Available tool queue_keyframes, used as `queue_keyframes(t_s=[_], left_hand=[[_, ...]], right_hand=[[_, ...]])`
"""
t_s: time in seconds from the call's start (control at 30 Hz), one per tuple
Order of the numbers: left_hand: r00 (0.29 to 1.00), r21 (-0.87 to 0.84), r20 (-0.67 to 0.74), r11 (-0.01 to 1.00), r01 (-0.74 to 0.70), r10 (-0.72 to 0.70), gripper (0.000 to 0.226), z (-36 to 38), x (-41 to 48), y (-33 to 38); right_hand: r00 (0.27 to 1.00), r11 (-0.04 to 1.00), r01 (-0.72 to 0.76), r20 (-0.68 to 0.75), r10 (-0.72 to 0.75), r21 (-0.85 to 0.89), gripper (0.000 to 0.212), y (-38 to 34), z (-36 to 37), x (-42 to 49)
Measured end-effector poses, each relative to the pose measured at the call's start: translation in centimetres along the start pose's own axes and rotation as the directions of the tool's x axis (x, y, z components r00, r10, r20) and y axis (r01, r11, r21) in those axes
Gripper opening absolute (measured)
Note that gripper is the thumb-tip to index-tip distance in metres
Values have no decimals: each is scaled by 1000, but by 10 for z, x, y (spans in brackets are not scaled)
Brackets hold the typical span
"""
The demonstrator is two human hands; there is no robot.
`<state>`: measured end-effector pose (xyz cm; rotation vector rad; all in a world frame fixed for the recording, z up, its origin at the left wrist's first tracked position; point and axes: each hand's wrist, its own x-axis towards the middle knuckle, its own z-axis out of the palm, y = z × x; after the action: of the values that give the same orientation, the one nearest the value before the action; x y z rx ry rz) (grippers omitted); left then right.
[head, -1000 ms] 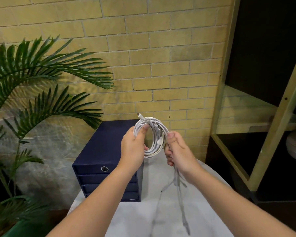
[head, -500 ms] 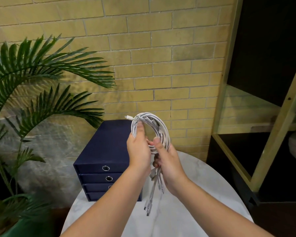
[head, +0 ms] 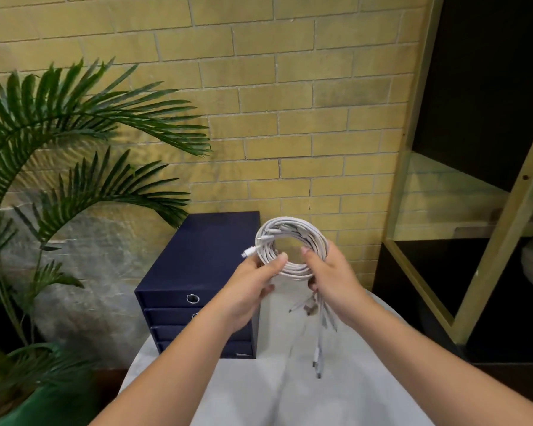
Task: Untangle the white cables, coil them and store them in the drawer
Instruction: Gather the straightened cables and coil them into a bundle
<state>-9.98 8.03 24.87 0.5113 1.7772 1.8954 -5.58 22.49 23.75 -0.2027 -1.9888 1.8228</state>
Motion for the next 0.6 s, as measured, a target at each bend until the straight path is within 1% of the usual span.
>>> queue_keyframes(t_s=[0.03,0.1,0.13,0.17,0.2,0.23,0.27,0.3,0.33,0.37,0.4,0.43,0.47,0.5,0.53,0.57,0.6], left_hand=[[1000,4,10,1000,10,-10,52,-9,-2,0],[999,-7,-44,1000,13,-13,74,-28,-4,2],[997,18,-73,1000,3,-2,79,-35,-4,7],[997,90,-76,996,-15,22,80,-39,-3,13],[997,204,-46,978,-45,55,79,-40,-3,20],[997,344,6,936,-74,77,80,-38,-2,28],[994,485,78,869,-100,71,82,-33,0,35],[987,612,157,781,-122,31,83,-26,2,42],[974,715,224,685,-140,-35,82,-18,4,47],[959,793,267,587,-162,-96,79,-10,5,50],[948,849,290,491,-193,-128,72,-4,7,51],[946,888,296,403,-221,-134,60,0,10,50],[947,909,295,342,-238,-125,45,3,12,49],[950,915,290,323,-240,-115,31,5,13,48],[952,909,286,346,-234,-108,21,6,15,46],[952,893,287,389,-226,-105,14,6,15,44],[951,877,292,426,-224,-102,11,5,15,43]], right_hand=[[999,998,-20,45,23,-55,10,1,-8,2],[985,978,-34,159,67,-206,7,-3,-25,5],[970,951,1,231,74,-308,4,-7,-33,6],[946,901,76,315,69,-427,4,-13,-39,7],[912,826,173,404,71,-537,8,-20,-43,8],[870,742,269,485,86,-614,12,-27,-44,9],[828,665,348,550,114,-661,15,-33,-42,10],[789,601,415,599,137,-684,16,-38,-40,10],[757,563,458,634,159,-688,13,-42,-36,11],[731,548,486,661,171,-680,8,-44,-34,12],[712,548,502,679,176,-669,10,-48,-31,12],[704,547,506,686,186,-667,16,-50,-29,13],[702,544,501,684,199,-673,17,-53,-28,13],[702,536,504,683,203,-677,16,-56,-28,13],[698,525,513,686,205,-679,14,-59,-27,13],[691,521,525,694,201,-673,13,-61,-27,13],[684,517,533,701,203,-670,13,-61,-27,13]])
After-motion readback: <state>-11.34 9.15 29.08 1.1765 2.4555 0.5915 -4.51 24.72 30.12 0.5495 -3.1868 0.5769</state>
